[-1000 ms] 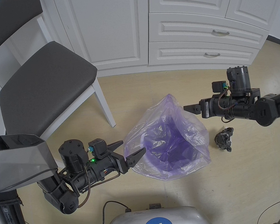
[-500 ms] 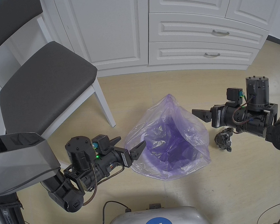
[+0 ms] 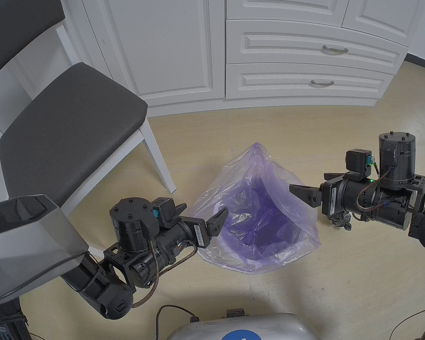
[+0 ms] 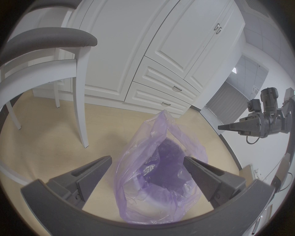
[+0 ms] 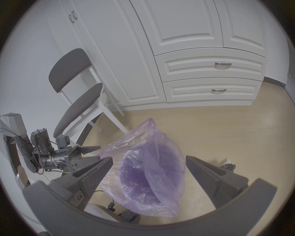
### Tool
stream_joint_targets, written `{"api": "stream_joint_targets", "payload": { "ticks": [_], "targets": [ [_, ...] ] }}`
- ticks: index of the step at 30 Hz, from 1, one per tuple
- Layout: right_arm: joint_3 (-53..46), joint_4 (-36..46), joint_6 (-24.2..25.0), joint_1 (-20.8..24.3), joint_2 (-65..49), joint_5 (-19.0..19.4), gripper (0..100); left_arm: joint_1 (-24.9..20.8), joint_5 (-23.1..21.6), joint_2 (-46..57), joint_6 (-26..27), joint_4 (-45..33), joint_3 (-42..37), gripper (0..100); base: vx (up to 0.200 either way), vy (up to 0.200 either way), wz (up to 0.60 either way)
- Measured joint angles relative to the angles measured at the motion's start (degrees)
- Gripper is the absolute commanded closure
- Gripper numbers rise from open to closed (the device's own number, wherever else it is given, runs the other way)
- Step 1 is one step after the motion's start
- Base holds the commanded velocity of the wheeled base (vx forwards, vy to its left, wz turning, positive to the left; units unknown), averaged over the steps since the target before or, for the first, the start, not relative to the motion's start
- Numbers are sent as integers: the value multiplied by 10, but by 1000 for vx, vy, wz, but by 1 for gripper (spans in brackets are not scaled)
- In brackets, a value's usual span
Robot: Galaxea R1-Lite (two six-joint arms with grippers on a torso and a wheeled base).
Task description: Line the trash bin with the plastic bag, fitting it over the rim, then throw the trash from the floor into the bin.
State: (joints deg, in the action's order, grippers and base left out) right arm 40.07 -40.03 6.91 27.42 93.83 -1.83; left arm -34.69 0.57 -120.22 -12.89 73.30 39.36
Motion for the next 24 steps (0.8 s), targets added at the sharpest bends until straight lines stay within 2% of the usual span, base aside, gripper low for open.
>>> {"api": "stream_joint_targets", "payload": {
  "ticks": [6,10,17,24],
  "targets": [
    [-13,0,-26,30,-3,-78,0,-9,38,7,0,-18,13,0,0,0,0],
    [-28,0,-44,49,-3,-89,0,-17,54,8,3,-21,18,0,0,0,0],
    [-39,-1,-56,71,12,-122,0,-27,93,4,47,-21,21,0,0,0,0],
    [-38,-1,-57,78,50,-127,0,-33,106,-5,52,-22,26,0,0,0,0]
  ]
}}
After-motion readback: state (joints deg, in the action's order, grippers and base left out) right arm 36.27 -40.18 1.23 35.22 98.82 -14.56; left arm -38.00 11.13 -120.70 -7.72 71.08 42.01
